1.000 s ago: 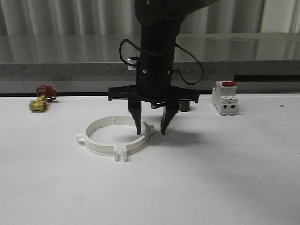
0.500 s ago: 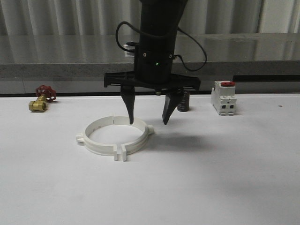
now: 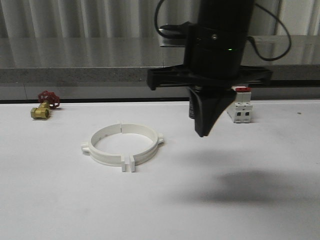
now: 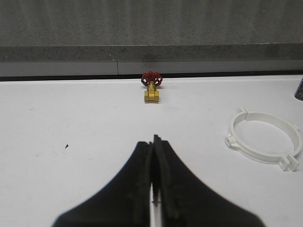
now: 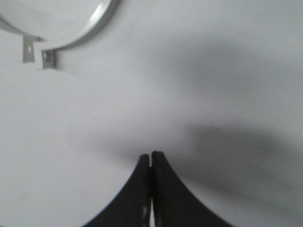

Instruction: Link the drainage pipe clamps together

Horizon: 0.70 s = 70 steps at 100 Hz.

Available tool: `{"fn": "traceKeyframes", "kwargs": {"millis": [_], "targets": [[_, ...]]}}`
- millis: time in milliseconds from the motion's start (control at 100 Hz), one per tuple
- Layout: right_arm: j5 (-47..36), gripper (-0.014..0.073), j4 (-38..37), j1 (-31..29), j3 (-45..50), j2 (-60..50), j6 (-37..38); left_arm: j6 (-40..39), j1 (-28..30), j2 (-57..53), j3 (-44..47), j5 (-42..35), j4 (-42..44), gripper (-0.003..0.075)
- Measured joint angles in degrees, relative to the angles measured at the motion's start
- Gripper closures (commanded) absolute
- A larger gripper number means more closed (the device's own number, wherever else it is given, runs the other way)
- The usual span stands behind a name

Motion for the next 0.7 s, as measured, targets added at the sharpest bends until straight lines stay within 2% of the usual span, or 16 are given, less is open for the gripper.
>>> {"fn": "traceKeyframes", "kwargs": {"millis": [180,380,700], "targets": [[-4.0,0.0659,-0.6,-2.8,11.9,-9.7,-0.2,0.0,0.0,0.0,0.0,0.0,0.0,0.0741],[-7.8,0.0659,-1.1,-9.5,23.0,-22.0,-0.2,0.0,0.0,0.0,0.0,0.0,0.0,0.0741],[-8.2,0.0659,-1.3,-21.6,32.4,-36.8,-0.2,0.0,0.0,0.0,0.0,0.0,0.0,0.0741]]}}
